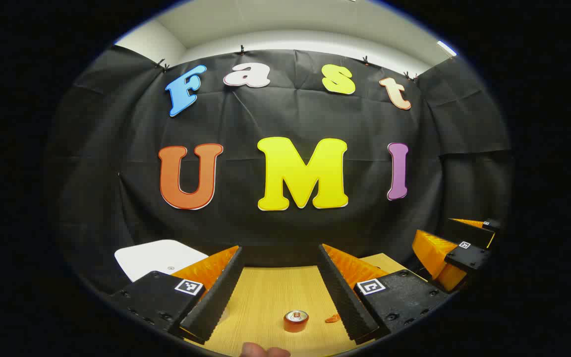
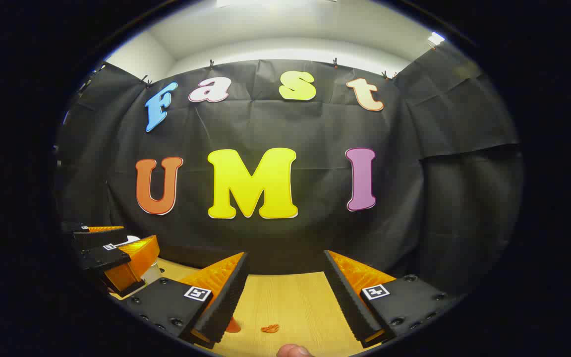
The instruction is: Press the lid of the desktop garbage bin to open it, pick up the crumpled paper on the desktop and throw it into the bin, then pick up the pop can on the desktop and drop it into the bin, and finally close the garbage bin lid.
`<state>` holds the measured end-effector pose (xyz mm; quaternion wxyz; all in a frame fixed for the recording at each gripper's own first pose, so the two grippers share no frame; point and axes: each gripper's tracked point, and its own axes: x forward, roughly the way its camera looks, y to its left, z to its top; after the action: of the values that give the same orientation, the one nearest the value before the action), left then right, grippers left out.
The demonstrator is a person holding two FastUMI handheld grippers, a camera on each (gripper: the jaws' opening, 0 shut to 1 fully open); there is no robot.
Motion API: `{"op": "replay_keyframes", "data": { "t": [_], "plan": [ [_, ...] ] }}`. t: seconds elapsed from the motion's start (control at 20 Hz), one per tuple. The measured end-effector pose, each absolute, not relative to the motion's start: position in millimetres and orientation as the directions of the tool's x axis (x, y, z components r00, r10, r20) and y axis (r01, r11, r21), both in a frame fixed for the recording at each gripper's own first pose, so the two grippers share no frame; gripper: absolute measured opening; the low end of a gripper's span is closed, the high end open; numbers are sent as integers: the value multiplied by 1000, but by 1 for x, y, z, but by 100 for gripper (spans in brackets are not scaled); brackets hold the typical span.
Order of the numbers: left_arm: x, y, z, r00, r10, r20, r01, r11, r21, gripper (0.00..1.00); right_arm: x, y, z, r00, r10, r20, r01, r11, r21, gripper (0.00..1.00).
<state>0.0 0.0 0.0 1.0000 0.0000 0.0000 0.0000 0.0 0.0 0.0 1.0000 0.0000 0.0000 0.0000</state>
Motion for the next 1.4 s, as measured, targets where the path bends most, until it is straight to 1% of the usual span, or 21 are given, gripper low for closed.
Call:
{"op": "replay_keyframes", "data": {
  "t": [0.05,0.25,0.3,0.35,0.75,1.4],
  "plan": [
    [0,-3,1,1000,-6,4,6,1000,0,96,1,-2,0,1000,-3,-2,3,1000,-1,94],
    [0,-10,-1,1000,-18,3,18,1000,3,96,-2,-11,0,1000,-16,-4,16,1000,1,94],
    [0,-11,-2,1000,-20,2,20,1000,1,100,-3,-12,-1,1000,-16,-1,16,1000,-2,94],
    [1,-13,-1,1000,-21,1,21,1000,-2,96,-2,-11,0,1000,-13,-1,13,1000,-4,94],
    [2,-13,-5,1000,-16,-14,16,1000,-4,96,-1,-12,1,1000,-5,3,5,1000,-7,94],
    [7,-16,-1,1000,-4,4,4,1000,3,96,0,-25,3,1000,-8,6,8,1000,-7,94]
  ]
}}
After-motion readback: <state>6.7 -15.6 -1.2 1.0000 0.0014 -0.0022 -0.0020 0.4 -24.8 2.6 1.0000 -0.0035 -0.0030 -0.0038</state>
